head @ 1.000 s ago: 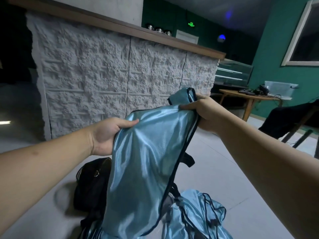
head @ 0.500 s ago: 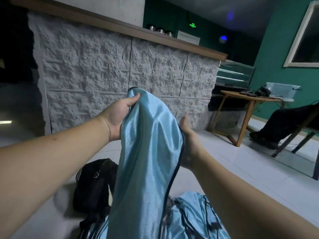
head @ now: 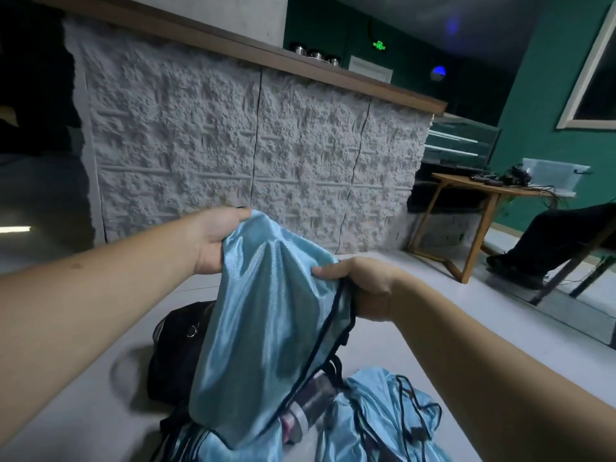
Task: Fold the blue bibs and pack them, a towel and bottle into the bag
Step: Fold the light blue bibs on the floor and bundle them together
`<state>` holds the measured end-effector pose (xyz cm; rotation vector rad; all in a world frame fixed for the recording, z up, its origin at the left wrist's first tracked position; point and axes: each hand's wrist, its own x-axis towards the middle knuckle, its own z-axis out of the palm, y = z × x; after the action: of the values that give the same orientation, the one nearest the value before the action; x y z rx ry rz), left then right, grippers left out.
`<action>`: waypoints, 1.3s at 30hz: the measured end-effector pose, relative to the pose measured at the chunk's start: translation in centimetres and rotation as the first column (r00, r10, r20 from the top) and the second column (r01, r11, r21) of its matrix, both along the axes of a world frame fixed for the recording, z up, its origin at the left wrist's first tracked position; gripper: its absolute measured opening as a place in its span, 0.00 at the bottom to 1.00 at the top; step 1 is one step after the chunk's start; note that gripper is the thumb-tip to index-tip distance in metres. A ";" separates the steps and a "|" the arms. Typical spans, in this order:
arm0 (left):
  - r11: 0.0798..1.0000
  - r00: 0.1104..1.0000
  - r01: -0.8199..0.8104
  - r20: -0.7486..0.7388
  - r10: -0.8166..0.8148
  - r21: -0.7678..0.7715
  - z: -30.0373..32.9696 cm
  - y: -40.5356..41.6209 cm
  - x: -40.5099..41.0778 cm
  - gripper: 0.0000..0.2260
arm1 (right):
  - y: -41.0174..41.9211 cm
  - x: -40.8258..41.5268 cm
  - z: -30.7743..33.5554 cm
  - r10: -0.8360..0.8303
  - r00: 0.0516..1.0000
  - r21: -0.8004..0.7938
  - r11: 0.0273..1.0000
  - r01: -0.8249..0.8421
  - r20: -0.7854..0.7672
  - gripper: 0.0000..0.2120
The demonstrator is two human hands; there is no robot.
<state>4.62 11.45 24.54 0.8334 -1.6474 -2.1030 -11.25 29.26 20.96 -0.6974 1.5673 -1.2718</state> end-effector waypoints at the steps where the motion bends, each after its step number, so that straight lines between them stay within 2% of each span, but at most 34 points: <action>1: 0.999 0.999 0.045 -0.008 -0.044 0.020 -0.1 0.0 0.3 0.25 | -0.1 0.0 0.3 -0.020 1.000 -0.029 0.999 0.020 -0.009 0.14; 3: 0.987 0.990 0.143 0.008 -0.144 0.067 -0.3 -0.2 1.1 0.28 | -0.3 0.0 0.6 -0.061 0.998 -0.095 0.994 0.059 -0.013 0.12; 6: 0.964 0.960 0.267 0.087 -0.267 0.008 -0.2 0.4 2.1 0.12 | -0.5 0.1 1.0 -0.145 0.989 -0.127 0.982 0.142 -0.017 0.11; 7: 0.968 0.961 0.252 0.121 -0.248 -0.022 -0.5 0.4 2.1 0.13 | -0.6 0.1 1.2 -0.175 0.984 -0.127 0.977 0.171 -0.019 0.11; 8: 0.978 0.972 0.206 0.124 -0.199 -0.043 -0.8 0.2 2.0 0.24 | -0.6 0.3 1.4 -0.198 0.980 -0.124 0.973 0.194 -0.025 0.12; 9: 0.984 0.982 0.173 0.083 -0.169 -0.038 -1.2 -0.1 1.7 0.38 | -0.5 0.4 1.7 -0.216 0.976 -0.118 0.971 0.210 -0.034 0.11; 10: 0.986 0.987 0.163 0.020 -0.162 -0.036 -1.5 -0.3 1.6 0.47 | -0.4 0.4 1.9 -0.226 0.973 -0.103 0.970 0.220 -0.054 0.11; 11: 0.986 0.986 0.165 -0.028 -0.166 -0.032 -1.6 -0.2 1.4 0.50 | -0.4 0.4 2.1 -0.237 0.968 -0.081 0.970 0.230 -0.083 0.12; 13: 0.987 0.984 0.161 -0.067 -0.162 -0.023 -1.6 0.0 1.2 0.46 | -0.3 0.2 2.2 -0.254 0.956 -0.027 0.967 0.253 -0.146 0.17; 16: 0.987 0.996 0.077 0.051 -0.070 -0.142 -1.9 0.0 0.9 0.24 | -0.4 0.2 2.2 -0.292 0.932 0.029 0.952 0.305 -0.214 0.22; 17: 0.980 0.995 0.054 0.097 -0.036 -0.192 -2.3 -0.1 1.0 0.18 | -0.4 0.1 2.1 -0.304 0.923 0.020 0.948 0.317 -0.236 0.21; 19: 0.969 0.990 0.046 0.142 -0.011 -0.244 -2.3 0.2 1.0 0.12 | -0.4 0.3 2.0 -0.294 0.915 -0.020 0.954 0.301 -0.275 0.17; 21: 0.955 0.982 0.089 0.186 -0.037 -0.283 -2.0 0.3 1.1 0.10 | -0.4 0.4 2.0 -0.239 0.921 -0.036 0.970 0.239 -0.309 0.12; 22: 0.946 0.975 0.132 0.212 -0.069 -0.297 -1.7 0.4 1.3 0.08 | -0.3 0.5 2.1 -0.199 0.920 -0.026 0.979 0.202 -0.337 0.13; 23: 0.935 0.963 0.195 0.238 -0.126 -0.296 -1.3 0.6 1.7 0.10 | -0.2 0.5 2.1 -0.154 0.917 -0.003 0.986 0.164 -0.367 0.17; 25: 0.887 0.918 0.335 0.322 -0.231 -0.319 -1.0 0.4 2.2 0.25 | 0.1 0.6 2.5 -0.011 0.921 0.072 0.996 0.043 -0.390 0.25; 26: 0.860 0.890 0.395 0.366 -0.271 -0.322 -1.0 0.2 2.3 0.27 | 0.3 0.8 2.8 0.078 0.919 0.115 0.993 -0.036 -0.386 0.27; 27: 0.837 0.862 0.446 0.405 -0.305 -0.317 -0.8 0.4 2.4 0.24 | 0.4 1.0 3.0 0.161 0.905 0.162 0.981 -0.103 -0.395 0.29; 28: 0.811 0.831 0.497 0.439 -0.341 -0.310 -0.8 0.7 2.5 0.20 | 0.5 1.1 3.1 0.230 0.872 0.221 0.964 -0.145 -0.432 0.29; 30: 0.757 0.781 0.568 0.501 -0.372 -0.323 -0.6 1.4 2.8 0.20 | 0.4 1.8 3.4 0.332 0.748 0.342 0.928 -0.149 -0.574 0.27; 33: 0.698 0.713 0.634 0.602 -0.360 -0.333 -0.8 2.1 2.8 0.21 | 0.2 2.9 3.2 0.464 0.449 0.490 0.869 -0.065 -0.764 0.19; 35: 0.667 0.690 0.643 0.663 -0.291 -0.377 -1.1 2.5 2.7 0.20 | 0.0 3.8 2.9 0.467 0.315 0.494 0.870 0.004 -0.826 0.12; 37: 0.588 0.673 0.654 0.721 -0.164 -0.476 -1.6 2.5 2.5 0.18 | -0.2 3.8 2.3 0.413 0.315 0.442 0.897 0.022 -0.854 0.09; 39: 0.467 0.637 0.688 0.771 -0.021 -0.556 -2.1 2.3 2.2 0.14 | -0.2 3.6 1.7 0.386 0.332 0.418 0.908 0.025 -0.860 0.09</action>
<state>6.81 13.77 22.42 0.9579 -3.1168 -0.8115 -7.68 29.09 22.68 -1.4773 2.4607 -0.2370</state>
